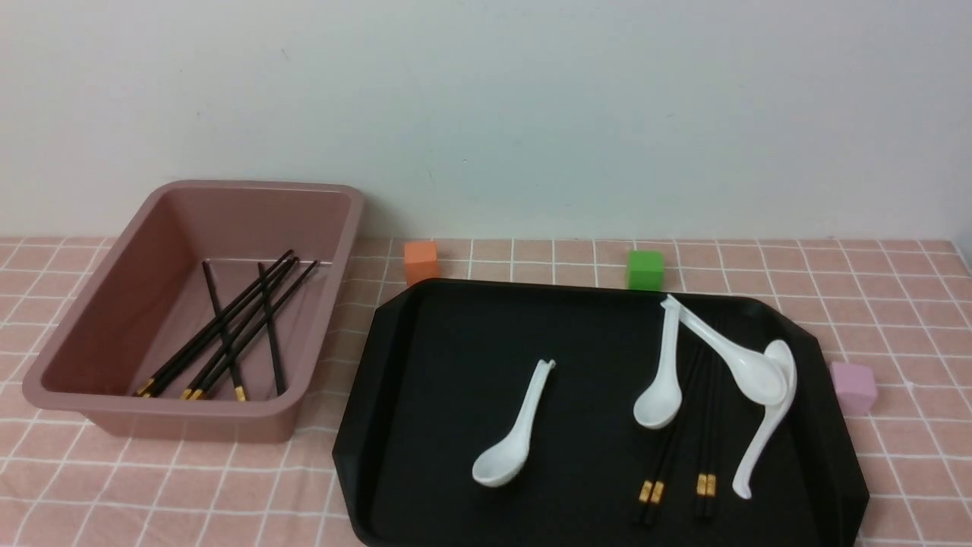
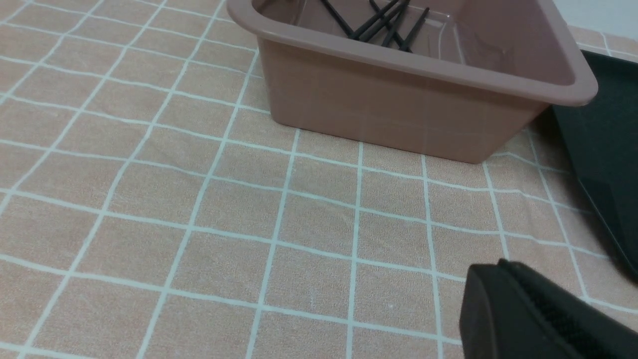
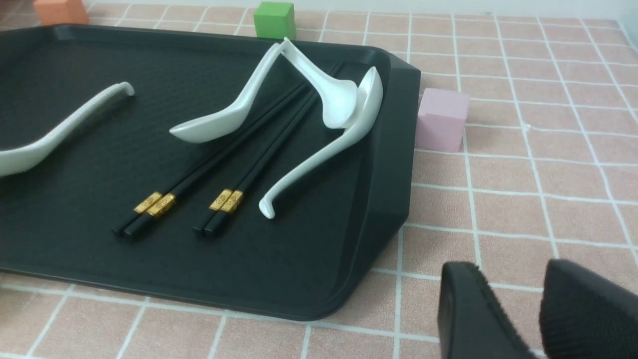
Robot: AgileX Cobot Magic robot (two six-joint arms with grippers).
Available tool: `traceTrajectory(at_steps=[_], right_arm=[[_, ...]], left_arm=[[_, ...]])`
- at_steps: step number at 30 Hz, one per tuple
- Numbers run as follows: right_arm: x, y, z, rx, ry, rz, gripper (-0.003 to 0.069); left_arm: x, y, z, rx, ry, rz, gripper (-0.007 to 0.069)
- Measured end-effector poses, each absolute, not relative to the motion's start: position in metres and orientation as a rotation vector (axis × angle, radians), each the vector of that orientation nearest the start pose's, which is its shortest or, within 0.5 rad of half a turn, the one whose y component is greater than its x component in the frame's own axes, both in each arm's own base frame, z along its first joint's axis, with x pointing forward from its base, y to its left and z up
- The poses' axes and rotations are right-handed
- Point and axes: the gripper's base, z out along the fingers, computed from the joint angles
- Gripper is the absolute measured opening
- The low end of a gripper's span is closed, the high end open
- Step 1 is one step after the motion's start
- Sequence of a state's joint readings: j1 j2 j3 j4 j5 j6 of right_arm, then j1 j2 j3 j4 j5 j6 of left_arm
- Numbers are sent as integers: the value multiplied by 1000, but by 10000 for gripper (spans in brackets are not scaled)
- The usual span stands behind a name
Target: On pink tablecloth take chopsticks from black tray and put them in box.
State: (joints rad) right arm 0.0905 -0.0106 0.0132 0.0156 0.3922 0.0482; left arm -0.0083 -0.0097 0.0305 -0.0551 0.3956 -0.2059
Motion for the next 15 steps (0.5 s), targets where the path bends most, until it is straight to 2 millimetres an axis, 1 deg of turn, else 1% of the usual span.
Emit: traceTrajectory(at_steps=[15], right_arm=[[52,5,174,-30,1880,111,240]], left_arm=[[52,-2,168,-222,1891,-200,4]])
